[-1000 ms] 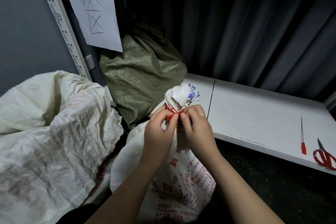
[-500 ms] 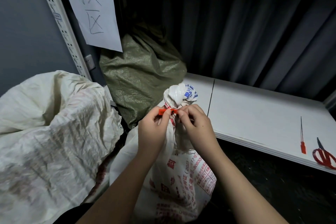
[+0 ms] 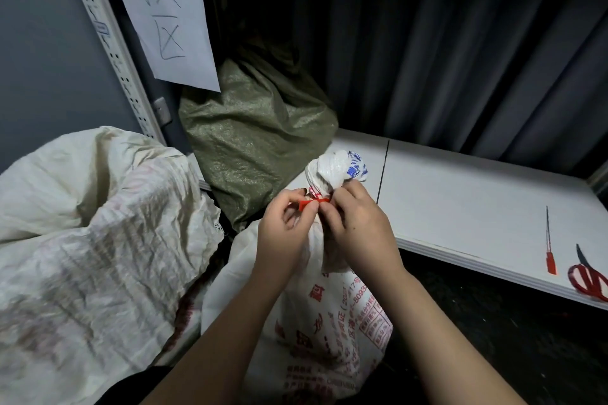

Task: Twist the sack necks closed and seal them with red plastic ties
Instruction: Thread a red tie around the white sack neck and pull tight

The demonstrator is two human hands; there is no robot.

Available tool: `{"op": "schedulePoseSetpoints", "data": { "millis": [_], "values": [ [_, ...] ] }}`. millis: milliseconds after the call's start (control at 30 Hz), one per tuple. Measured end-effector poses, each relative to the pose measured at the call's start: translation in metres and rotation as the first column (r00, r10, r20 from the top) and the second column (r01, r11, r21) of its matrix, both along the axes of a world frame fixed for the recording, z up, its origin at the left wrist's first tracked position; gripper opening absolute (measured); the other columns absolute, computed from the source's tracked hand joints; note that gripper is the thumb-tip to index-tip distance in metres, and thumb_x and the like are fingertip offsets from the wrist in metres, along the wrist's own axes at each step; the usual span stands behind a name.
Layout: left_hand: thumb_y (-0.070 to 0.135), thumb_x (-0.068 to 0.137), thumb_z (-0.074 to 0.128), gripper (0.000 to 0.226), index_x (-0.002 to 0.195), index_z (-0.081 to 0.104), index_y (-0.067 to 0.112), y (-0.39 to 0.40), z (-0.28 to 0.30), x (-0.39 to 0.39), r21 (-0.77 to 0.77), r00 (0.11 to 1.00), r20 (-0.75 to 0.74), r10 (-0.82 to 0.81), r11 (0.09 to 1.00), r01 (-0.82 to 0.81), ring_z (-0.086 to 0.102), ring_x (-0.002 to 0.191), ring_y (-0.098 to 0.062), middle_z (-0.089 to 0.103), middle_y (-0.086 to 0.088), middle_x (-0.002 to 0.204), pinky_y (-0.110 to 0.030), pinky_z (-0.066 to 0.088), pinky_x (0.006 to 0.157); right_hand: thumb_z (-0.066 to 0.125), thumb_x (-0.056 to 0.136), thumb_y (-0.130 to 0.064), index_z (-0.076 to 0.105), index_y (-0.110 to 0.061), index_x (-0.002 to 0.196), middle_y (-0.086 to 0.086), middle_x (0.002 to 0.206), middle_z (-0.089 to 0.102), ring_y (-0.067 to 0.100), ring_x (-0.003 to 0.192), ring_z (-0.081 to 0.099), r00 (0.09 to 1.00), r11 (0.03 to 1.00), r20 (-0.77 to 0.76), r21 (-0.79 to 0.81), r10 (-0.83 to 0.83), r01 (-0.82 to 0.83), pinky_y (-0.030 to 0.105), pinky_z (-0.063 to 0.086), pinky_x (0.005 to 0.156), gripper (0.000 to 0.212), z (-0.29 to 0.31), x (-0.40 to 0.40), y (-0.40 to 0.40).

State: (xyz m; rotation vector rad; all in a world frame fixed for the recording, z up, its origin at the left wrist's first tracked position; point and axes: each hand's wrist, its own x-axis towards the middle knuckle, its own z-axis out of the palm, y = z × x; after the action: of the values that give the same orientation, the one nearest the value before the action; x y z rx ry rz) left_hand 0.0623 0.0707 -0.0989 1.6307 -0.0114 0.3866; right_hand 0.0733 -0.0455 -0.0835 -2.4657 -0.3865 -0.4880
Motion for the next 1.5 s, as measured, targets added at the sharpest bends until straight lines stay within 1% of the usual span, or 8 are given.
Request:
{"op": "schedulePoseSetpoints", "data": {
  "millis": [167,333,567,933,1033,1200,1367,1500],
  "values": [
    [0.013,0.088,0.064,0.016,0.075,0.057,0.018,0.005,-0.006,0.0,0.247,0.999,0.042,0.032,0.968,-0.041,0.064,0.082,-0.017,0.067,-0.003,0.086,-0.03,0.051,0.075,0.05,0.095,-0.021,0.047,-0.014,0.079,-0.006,0.09,0.037,0.011,0.076,0.039,1.0,0.999,-0.017,0.046,0.013,-0.012,0.022,0.027,0.065,0.018,-0.008,0.0,0.003],
    [0.01,0.088,0.061,0.019,0.072,0.05,0.01,0.008,-0.005,-0.001,0.423,0.988,0.146,0.04,0.901,-0.099,0.054,0.072,-0.015,0.059,-0.003,0.075,-0.023,0.042,0.067,0.052,0.093,-0.013,0.047,-0.015,0.075,-0.006,0.089,0.041,0.006,0.069,0.039,0.997,0.982,-0.071,0.19,0.02,-0.006,0.008,0.032,0.064,0.018,-0.012,-0.004,0.007],
    [0.008,0.089,0.062,0.024,0.07,0.048,0.015,0.011,-0.004,0.0,0.259,0.997,0.045,0.062,0.963,-0.071,0.062,0.078,-0.009,0.067,-0.01,0.085,-0.014,0.047,0.071,0.053,0.091,-0.01,0.054,-0.008,0.075,0.0,0.092,0.051,0.006,0.079,0.046,0.989,0.951,-0.144,0.307,0.02,0.026,0.014,0.035,0.07,0.016,-0.011,-0.007,0.012],
    [0.008,0.088,0.063,0.027,0.068,0.047,0.001,0.011,0.0,0.0,0.156,0.988,0.021,0.154,0.976,-0.155,0.041,0.047,0.002,0.046,0.014,0.046,-0.01,0.033,0.052,0.055,0.09,-0.009,0.059,-0.015,0.079,-0.008,0.093,0.054,-0.005,0.083,0.05,0.992,0.924,-0.117,0.382,0.052,-0.004,0.008,0.036,0.073,0.013,-0.008,-0.01,0.013],
    [0.015,0.088,0.065,0.022,0.072,0.051,0.007,0.011,-0.003,0.001,0.262,0.987,0.037,0.158,0.951,-0.162,0.055,0.057,0.002,0.058,0.01,0.058,-0.013,0.041,0.056,0.054,0.092,-0.016,0.051,-0.02,0.071,-0.004,0.087,0.054,0.005,0.079,0.049,0.986,0.955,-0.151,0.295,0.076,-0.029,0.022,0.037,0.07,0.021,-0.003,-0.009,0.007],
    [0.025,0.089,0.062,0.018,0.081,0.055,0.01,0.004,-0.004,0.0,0.522,0.964,0.196,0.181,0.812,-0.259,0.065,0.07,-0.016,0.068,0.003,0.077,-0.036,0.051,0.064,0.041,0.094,-0.035,0.055,-0.019,0.096,-0.001,0.095,0.06,0.022,0.086,0.058,0.974,0.943,0.005,-0.251,-0.227,0.221,0.033,0.041,0.068,0.021,0.014,-0.012,0.005],
    [0.034,0.088,0.05,0.023,0.086,0.055,0.011,-0.001,-0.004,-0.001,0.567,0.967,0.188,0.17,0.785,-0.248,0.063,0.074,-0.02,0.066,0.0,0.079,-0.038,0.049,0.066,0.043,0.096,-0.035,0.064,-0.017,0.095,0.001,0.099,0.056,0.022,0.092,0.057,0.984,0.951,0.026,-0.254,-0.178,0.179,0.028,0.033,0.064,0.028,0.013,-0.006,0.004],
    [0.019,0.089,0.06,0.011,0.08,0.054,0.017,0.006,-0.006,0.006,0.346,0.995,0.068,0.074,0.934,-0.093,0.062,0.089,-0.012,0.066,0.006,0.092,-0.03,0.05,0.081,0.053,0.093,-0.033,0.061,-0.012,0.08,-0.004,0.088,0.036,0.02,0.089,0.047,0.999,0.987,-0.009,-0.151,-0.047,0.046,0.027,0.03,0.068,0.026,0.006,0.002,-0.002]
  ]
}}
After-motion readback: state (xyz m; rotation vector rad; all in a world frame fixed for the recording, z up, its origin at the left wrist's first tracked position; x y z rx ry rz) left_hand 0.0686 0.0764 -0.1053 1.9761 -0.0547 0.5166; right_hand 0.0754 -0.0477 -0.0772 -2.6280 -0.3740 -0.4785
